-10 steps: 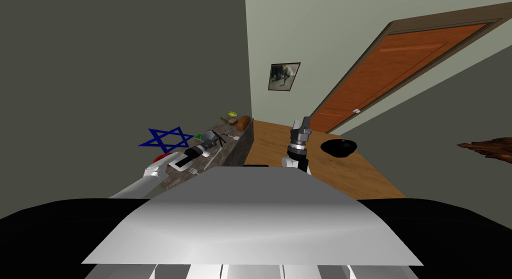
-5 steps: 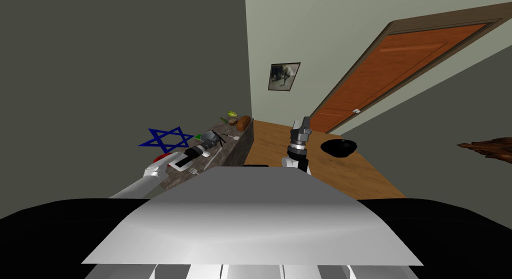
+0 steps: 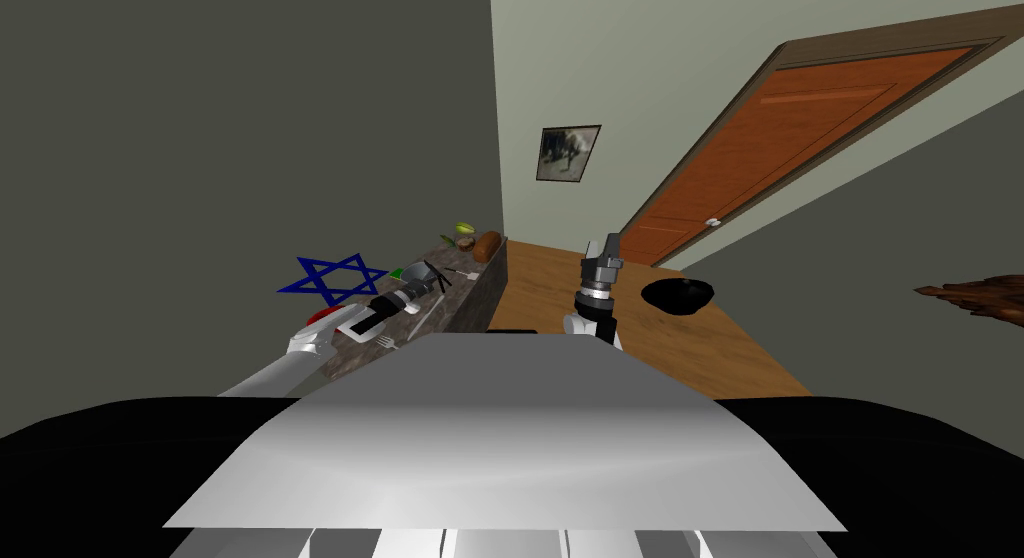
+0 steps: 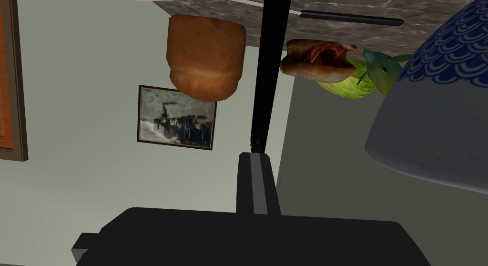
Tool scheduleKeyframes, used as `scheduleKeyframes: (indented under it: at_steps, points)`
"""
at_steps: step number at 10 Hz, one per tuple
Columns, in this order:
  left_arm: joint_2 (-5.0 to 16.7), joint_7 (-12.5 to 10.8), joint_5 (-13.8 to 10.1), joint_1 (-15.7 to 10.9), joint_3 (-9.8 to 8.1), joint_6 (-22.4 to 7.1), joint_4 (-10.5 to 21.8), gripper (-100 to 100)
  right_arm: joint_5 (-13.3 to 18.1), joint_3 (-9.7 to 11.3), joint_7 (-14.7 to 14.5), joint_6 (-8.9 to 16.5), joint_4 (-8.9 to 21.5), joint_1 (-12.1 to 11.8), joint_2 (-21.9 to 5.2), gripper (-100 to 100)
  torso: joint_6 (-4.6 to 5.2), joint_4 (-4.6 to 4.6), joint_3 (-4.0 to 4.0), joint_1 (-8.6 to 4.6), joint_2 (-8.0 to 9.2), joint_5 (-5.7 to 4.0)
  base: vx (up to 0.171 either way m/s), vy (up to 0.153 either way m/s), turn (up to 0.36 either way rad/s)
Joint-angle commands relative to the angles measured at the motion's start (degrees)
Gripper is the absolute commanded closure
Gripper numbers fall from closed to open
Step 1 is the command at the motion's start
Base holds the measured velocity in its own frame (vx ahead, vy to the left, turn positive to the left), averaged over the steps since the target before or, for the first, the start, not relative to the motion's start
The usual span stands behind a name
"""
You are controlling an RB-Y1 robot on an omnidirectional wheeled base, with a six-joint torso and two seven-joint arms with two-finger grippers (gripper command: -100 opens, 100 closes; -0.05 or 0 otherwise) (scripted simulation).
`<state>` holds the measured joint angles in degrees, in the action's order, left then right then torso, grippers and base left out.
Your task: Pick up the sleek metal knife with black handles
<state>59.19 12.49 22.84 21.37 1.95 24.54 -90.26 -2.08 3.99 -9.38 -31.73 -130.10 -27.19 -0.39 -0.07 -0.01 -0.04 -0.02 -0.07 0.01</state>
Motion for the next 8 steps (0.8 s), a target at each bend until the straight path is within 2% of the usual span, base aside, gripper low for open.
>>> scheduleKeyframes:
  at_steps: [1,2,3,4,5,8]
  points:
    - [0.0,0.0,0.0,0.0,0.0,0.0,0.0,0,0.0,0.0,0.0,0.0,0.0,0.0,0.0,0,0.0,0.0,0.0,0.0,0.0,0.0,0.0,0.0,0.0]
    - [0.0,0.0,0.0,0.0,0.0,0.0,0.0,-100,0.0,0.0,0.0,0.0,0.0,0.0,0.0,0,0.0,0.0,0.0,0.0,0.0,0.0,0.0,0.0,0.0]
    - [0.0,0.0,0.0,0.0,0.0,0.0,0.0,0,0.0,0.0,0.0,0.0,0.0,0.0,0.0,0,0.0,0.0,0.0,0.0,0.0,0.0,0.0,0.0,0.0]
    - [0.0,0.0,0.0,0.0,0.0,0.0,0.0,-100,0.0,0.0,0.0,0.0,0.0,0.0,0.0,0,0.0,0.0,0.0,0.0,0.0,0.0,0.0,0.0,0.0]
    - [0.0,0.0,0.0,0.0,0.0,0.0,0.0,100,0.0,0.0,0.0,0.0,0.0,0.0,0.0,0,0.0,0.0,0.0,0.0,0.0,0.0,0.0,0.0,0.0]
    - [0.0,0.0,0.0,0.0,0.0,0.0,0.0,100,0.0,0.0,0.0,0.0,0.0,0.0,0.0,0,0.0,0.0,0.0,0.0,0.0,0.0,0.0,0.0,0.0]
